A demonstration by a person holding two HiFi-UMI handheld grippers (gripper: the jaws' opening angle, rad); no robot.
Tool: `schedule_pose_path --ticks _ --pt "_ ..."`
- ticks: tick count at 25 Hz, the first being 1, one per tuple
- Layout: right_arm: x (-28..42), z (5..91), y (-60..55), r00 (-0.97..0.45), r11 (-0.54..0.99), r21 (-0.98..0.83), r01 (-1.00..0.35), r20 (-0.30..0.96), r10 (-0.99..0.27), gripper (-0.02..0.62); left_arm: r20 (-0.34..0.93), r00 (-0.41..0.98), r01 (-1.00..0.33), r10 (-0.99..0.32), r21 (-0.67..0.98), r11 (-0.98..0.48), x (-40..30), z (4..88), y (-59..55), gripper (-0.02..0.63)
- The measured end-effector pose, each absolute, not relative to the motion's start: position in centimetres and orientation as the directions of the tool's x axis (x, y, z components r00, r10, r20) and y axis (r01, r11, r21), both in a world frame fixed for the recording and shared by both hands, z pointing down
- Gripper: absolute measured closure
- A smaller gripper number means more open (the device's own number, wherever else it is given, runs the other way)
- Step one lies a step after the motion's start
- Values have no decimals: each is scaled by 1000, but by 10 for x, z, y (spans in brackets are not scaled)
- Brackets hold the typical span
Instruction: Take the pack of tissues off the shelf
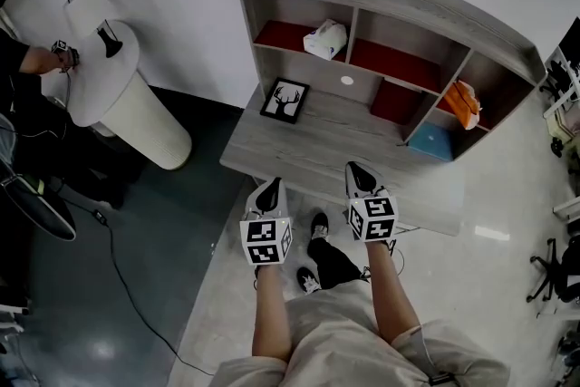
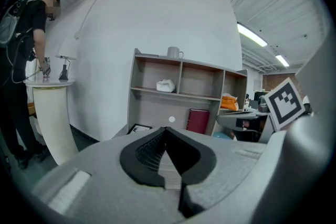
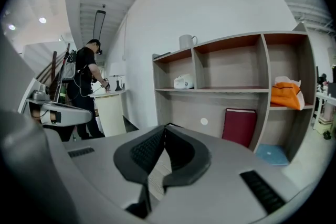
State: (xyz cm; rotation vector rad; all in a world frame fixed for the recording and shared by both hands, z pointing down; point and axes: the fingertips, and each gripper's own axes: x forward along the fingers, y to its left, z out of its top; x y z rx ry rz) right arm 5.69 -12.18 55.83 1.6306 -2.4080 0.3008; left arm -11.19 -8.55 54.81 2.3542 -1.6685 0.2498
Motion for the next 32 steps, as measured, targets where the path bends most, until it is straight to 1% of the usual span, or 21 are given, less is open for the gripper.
schedule_pose_path --ticks 4,14,20,25,32 --pt "50 563 -134 -372 376 -43 -926 292 -881 580 279 324 -946 -904 94 -310 -119 552 -95 598" --pt "26 538 -206 -376 372 -63 -926 230 -897 579 253 333 -942 -908 38 -335 -137 526 -163 598" --pt "26 532 -257 -335 324 -87 -942 223 -915 580 262 383 -919 -886 14 -394 -134 518 -217 598" --pt "31 527 -295 -308 295 -90 -951 225 -924 580 273 406 -909 -872 18 -417 -132 516 -256 598" --pt "34 515 -337 -264 251 -86 -964 198 -944 579 267 424 -899 -865 12 -437 -133 507 -301 598"
